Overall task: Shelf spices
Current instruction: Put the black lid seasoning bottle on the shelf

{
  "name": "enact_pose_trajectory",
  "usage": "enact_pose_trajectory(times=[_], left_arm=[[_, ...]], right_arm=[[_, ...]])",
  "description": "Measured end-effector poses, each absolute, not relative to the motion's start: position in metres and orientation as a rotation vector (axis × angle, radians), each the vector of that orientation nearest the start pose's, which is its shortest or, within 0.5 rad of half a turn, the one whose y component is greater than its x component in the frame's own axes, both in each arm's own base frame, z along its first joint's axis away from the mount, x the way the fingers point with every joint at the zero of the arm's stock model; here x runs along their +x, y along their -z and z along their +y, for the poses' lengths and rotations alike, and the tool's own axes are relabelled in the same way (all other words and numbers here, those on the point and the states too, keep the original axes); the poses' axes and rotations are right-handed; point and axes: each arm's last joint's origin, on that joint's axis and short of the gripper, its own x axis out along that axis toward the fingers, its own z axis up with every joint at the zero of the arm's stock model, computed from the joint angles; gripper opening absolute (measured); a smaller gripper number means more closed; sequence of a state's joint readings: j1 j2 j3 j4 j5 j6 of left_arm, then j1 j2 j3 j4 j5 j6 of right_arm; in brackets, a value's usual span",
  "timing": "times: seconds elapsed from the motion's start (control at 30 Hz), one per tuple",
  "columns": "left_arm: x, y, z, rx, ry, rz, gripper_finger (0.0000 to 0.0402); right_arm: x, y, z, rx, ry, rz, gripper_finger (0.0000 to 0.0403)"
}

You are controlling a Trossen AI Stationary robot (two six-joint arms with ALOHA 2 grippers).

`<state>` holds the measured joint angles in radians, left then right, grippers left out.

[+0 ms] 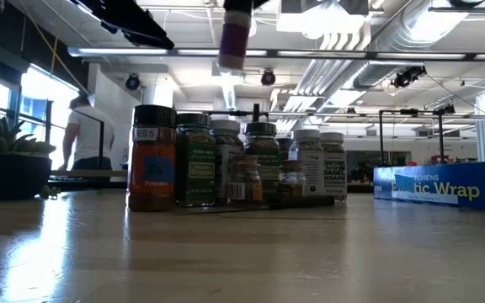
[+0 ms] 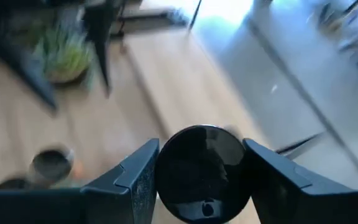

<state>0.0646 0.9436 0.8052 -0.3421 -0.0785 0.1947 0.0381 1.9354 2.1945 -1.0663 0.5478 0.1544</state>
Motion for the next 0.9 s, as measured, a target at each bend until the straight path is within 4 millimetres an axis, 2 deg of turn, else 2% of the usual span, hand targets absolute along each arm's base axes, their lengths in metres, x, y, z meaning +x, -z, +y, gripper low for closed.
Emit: enact_pose_trajectory(times=[0.1, 0.23, 0.33, 0.47, 0.63, 0.9], left_arm=[[0.202, -0.291, 0.019, 0.19, -0.115, 0.466, 0.0225], [0.202, -0.282, 0.029, 0.189, -0.187, 0.429, 0.0225], [0.202, -0.276, 0.035, 0.202, -0.238, 0.397, 0.0225], [0.202, -0.27, 0.036, 0.176, -0.157, 0.363, 0.0225], [0.204, -0.275, 0.033, 0.166, -0.013, 0.279, 0.023], [0.205, -0.278, 0.029, 0.082, 0.131, 0.233, 0.0265]], right_arm=[[0.399, -0.414, -0.017, -0.11, 0.578, 0.702, 0.0194], [0.4, -0.414, -0.039, -0.074, 0.572, 0.701, 0.0195], [0.401, -0.414, -0.044, -0.118, 0.461, 0.726, 0.0195], [0.403, -0.413, -0.031, -0.252, 0.276, 0.751, 0.0196], [0.404, -0.413, -0.009, -0.328, 0.123, 0.748, 0.0196], [0.401, -0.411, 0.049, -0.562, -0.163, 0.728, 0.0192]])
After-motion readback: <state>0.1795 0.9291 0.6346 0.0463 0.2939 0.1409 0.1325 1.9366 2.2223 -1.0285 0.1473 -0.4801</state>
